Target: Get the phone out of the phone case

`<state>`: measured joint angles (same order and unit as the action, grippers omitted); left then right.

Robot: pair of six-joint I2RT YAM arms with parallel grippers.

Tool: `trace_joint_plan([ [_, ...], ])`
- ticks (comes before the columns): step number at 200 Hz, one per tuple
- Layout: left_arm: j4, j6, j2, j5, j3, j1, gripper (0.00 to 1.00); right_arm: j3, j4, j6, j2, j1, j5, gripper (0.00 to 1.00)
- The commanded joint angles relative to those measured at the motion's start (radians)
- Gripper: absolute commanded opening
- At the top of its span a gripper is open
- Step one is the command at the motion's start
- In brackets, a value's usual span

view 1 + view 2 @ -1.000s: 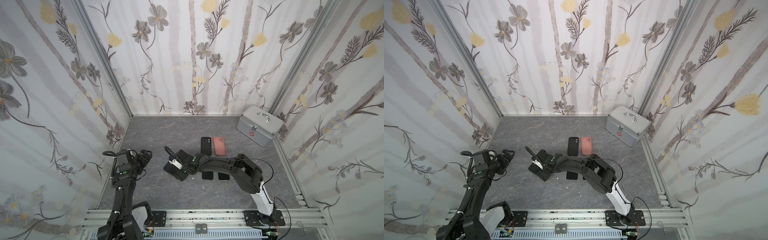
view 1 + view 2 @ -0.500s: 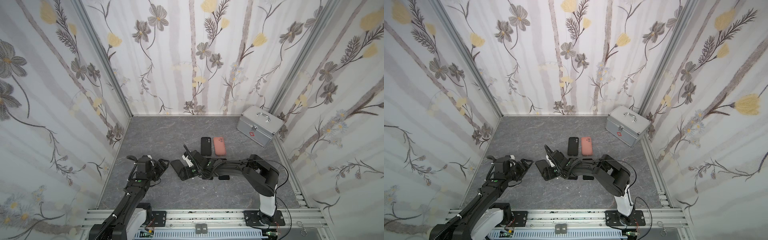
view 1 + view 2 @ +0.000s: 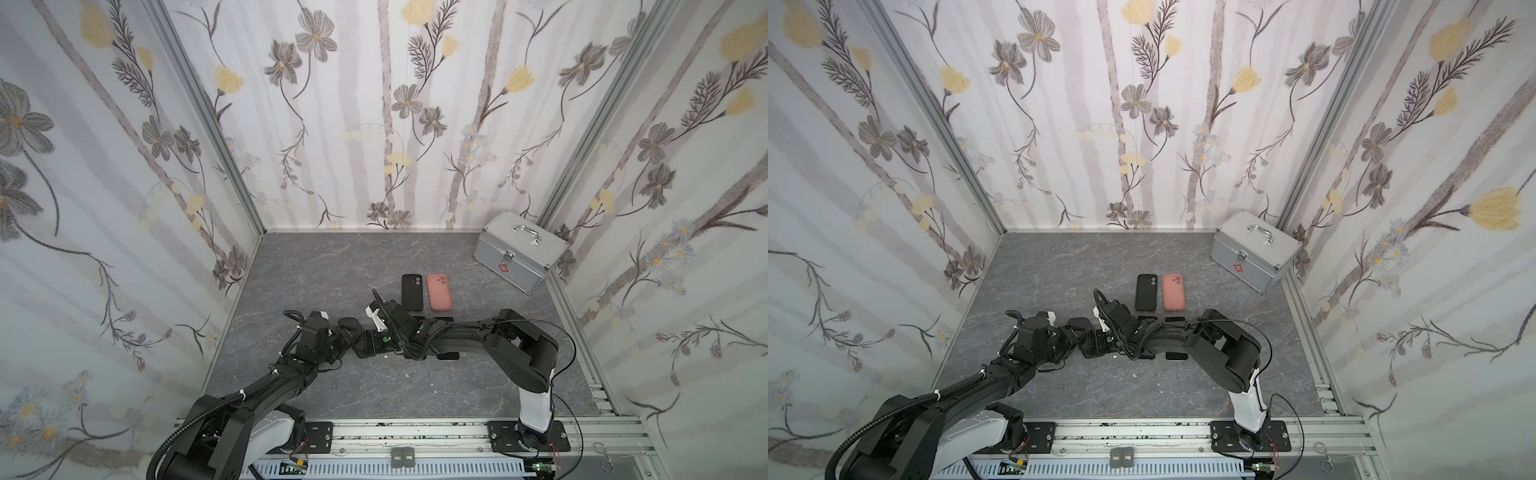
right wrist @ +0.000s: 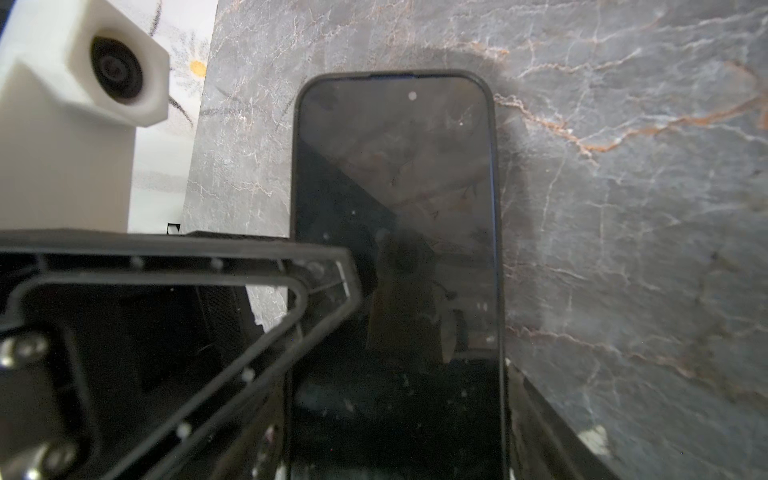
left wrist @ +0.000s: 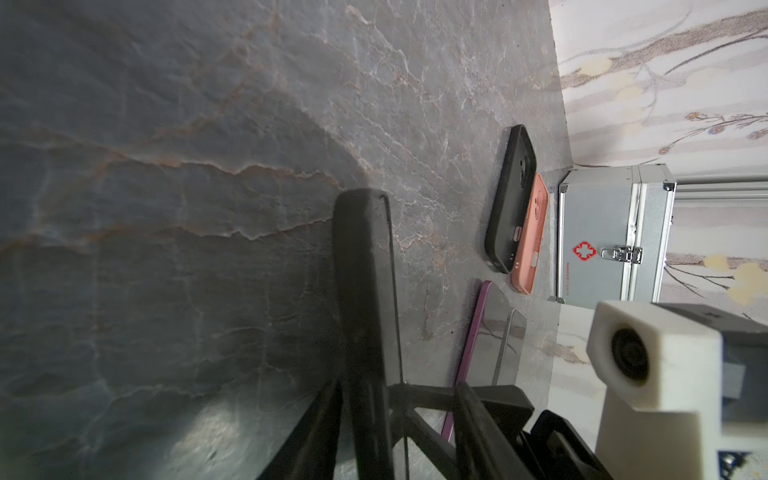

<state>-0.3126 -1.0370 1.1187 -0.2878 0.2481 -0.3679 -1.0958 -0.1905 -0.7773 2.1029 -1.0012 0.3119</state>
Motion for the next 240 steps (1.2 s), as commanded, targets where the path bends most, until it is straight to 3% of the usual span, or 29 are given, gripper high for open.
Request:
trace_joint_plan([
  [1,-0.049,-0.013,0.020,0.037,0.017,-0.016,0.36,0.001,-0.094,-0.019,0.003,-0.001,0.012,0.70],
  [80,-0.052,-0.002,0.024,0.043,0.022,-0.045,0.04,0.005,-0.132,-0.016,-0.002,0.002,0.019,0.71],
  [109,-0.040,0.031,-0.019,0.032,0.036,-0.045,0.00,0.009,-0.138,0.011,-0.058,0.012,0.037,0.78],
  [145,0.111,0.143,-0.108,0.072,0.170,-0.045,0.00,0.075,-0.098,0.090,-0.270,0.018,-0.013,0.94],
  [208,0.127,0.375,-0.110,-0.055,0.374,-0.076,0.00,0.288,-0.047,0.234,-0.774,0.050,-0.386,0.96],
  [240,0.122,0.572,-0.106,-0.110,0.454,-0.155,0.00,0.211,0.150,0.313,-0.860,0.125,-0.421,0.97],
])
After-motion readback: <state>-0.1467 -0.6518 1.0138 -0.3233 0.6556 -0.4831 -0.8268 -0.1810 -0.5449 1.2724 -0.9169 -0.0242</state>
